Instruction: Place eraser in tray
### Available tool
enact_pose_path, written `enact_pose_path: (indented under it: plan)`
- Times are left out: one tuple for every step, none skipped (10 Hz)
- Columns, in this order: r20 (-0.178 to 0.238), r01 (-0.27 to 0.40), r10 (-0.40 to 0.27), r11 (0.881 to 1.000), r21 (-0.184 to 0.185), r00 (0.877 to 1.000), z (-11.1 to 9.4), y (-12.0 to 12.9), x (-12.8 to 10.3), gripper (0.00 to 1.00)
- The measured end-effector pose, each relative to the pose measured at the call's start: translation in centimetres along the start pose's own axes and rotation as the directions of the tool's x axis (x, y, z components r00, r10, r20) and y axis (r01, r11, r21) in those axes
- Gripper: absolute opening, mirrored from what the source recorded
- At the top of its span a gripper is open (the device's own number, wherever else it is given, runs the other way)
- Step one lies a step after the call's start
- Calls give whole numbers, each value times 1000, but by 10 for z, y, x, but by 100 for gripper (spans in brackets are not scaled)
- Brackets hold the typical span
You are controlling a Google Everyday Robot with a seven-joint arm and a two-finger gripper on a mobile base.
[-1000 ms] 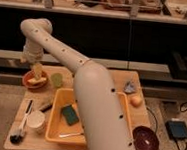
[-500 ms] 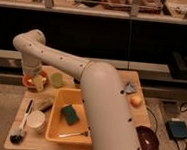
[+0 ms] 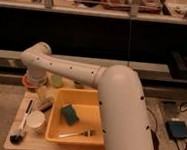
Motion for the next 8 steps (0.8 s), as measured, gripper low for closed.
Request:
enact_pose_path:
  plan:
    - [5,1,-1,1000,-1,1000,2,0,-1,80]
    - [20,7,-7,1000,5,1000,6,2,0,80]
    - [26,11,-12,1000,5,1000,13,4,3,80]
    - [29,26,-26,1000,-3,999,28,8,6,80]
    - [28,44,-43,999,-17,999,43,13,9,80]
    - [24,58,-58,998,-33,998,53,16,11,80]
    - [17,69,-68,997,-46,998,59,18,13,80]
    - [8,82,-82,995,-61,997,65,20,13,80]
